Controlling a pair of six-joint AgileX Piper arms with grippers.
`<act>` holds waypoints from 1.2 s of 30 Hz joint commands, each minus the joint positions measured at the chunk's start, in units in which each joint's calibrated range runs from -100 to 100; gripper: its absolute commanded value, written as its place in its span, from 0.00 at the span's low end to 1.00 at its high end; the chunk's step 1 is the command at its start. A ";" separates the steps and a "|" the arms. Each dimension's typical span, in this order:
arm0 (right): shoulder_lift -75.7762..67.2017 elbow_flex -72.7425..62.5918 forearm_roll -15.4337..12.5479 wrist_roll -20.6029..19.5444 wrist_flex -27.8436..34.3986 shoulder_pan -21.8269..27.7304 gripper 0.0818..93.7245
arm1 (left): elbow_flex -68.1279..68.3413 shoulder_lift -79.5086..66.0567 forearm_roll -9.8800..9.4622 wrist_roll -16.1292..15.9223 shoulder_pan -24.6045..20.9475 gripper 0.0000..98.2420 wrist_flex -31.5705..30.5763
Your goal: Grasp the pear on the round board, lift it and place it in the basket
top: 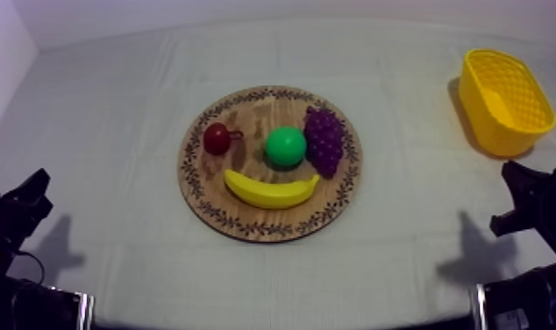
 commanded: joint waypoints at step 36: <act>13.83 -10.61 -11.22 1.19 -2.81 0.74 0.00 | 0.02 0.00 -0.02 0.00 0.01 0.00 0.01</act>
